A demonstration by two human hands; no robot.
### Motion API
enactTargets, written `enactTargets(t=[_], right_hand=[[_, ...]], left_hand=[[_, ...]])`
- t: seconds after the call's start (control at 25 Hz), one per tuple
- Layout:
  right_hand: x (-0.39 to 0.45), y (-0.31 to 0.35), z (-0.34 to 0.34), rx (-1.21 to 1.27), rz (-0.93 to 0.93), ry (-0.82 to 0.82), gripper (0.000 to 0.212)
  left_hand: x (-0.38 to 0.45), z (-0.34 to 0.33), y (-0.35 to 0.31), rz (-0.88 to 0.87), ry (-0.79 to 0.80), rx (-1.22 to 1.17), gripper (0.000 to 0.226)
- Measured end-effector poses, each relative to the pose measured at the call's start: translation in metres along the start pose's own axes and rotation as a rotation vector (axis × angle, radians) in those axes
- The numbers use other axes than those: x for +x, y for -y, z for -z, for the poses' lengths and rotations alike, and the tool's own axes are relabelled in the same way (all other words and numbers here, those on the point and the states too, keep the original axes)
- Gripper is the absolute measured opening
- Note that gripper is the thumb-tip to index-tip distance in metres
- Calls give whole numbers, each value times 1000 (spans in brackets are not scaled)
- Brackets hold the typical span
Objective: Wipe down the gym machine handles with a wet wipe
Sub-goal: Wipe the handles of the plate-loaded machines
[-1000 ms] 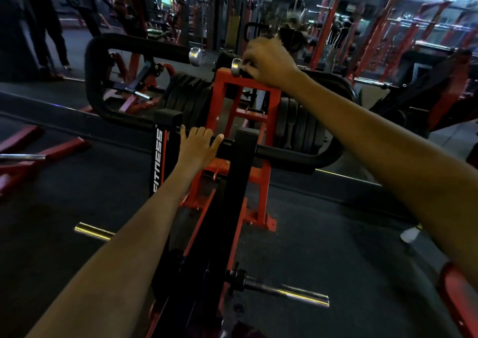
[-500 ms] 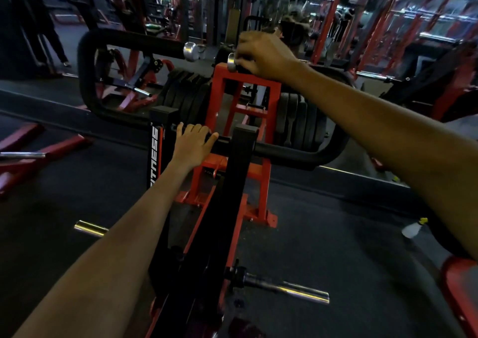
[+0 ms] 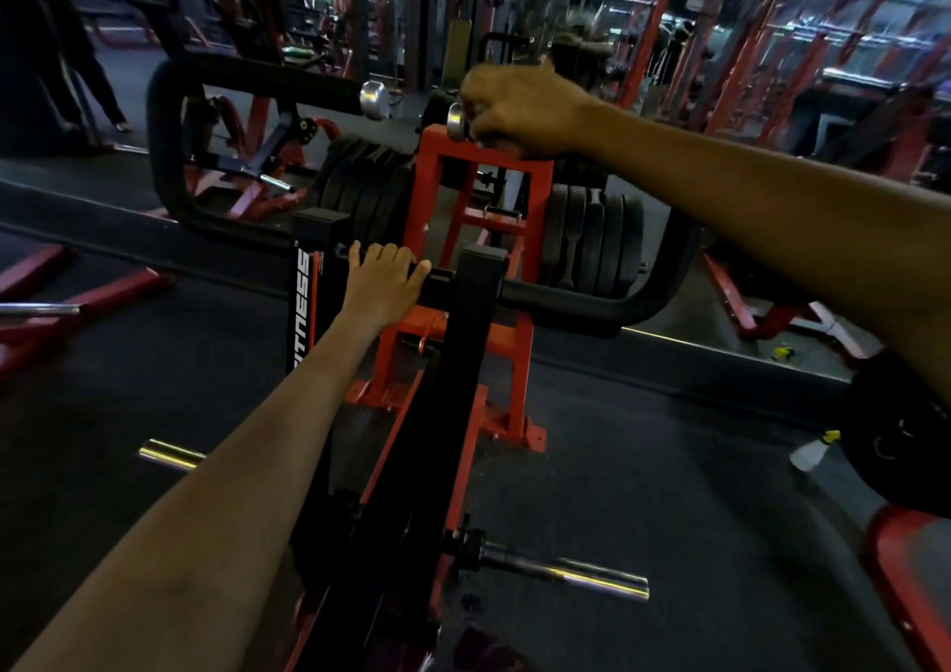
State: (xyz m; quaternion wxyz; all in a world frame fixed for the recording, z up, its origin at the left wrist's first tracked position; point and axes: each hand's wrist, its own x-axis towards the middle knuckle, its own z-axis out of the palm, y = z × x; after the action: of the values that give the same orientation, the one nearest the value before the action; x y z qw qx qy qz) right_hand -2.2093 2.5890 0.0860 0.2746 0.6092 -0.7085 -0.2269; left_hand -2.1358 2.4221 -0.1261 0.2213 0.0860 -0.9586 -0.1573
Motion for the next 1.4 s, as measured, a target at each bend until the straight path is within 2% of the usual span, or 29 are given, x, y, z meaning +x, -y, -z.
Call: enactTargets(t=[0.16, 0.36, 0.48, 0.6, 0.64, 0.76, 0.84, 0.92, 1.04, 1.16, 1.24, 1.4], right_hand=[[-8, 1, -1, 39, 92, -17, 28], [-28, -7, 6, -53, -26, 98, 32], [-1, 4, -2, -124, 76, 2, 29], [-5, 5, -2, -99, 28, -21, 26], [-13, 0, -1, -88, 62, 42, 23], [-43, -19, -6, -377, 288, 219, 30], [-63, -29, -2, -433, 314, 315, 34], [-67, -26, 10, -281, 185, 287, 31], [-34, -13, 13, -67, -62, 73, 24], [1, -4, 10, 229, -279, 74, 23], [-1, -12, 6, 466, -359, 8, 18], [-48, -33, 7, 506, -433, 12, 19]], left_hand=[[0, 4, 2, -3, 11, -4, 38], [1, 1, -2, 10, 36, 25, 41], [0, 3, 1, -8, 35, 32, 39], [1, 3, 4, -36, -20, 26, 36], [1, 3, 5, -31, -42, 2, 36], [0, 0, 5, -39, -59, -4, 37], [1, 0, 3, -30, -29, 8, 39], [2, 0, 1, -10, -6, 24, 40], [1, 1, -1, -3, 32, 58, 40], [1, 6, -1, -1, 46, 37, 39], [3, 7, -1, 15, 60, 38, 40], [3, 4, -1, 11, 40, 52, 43]])
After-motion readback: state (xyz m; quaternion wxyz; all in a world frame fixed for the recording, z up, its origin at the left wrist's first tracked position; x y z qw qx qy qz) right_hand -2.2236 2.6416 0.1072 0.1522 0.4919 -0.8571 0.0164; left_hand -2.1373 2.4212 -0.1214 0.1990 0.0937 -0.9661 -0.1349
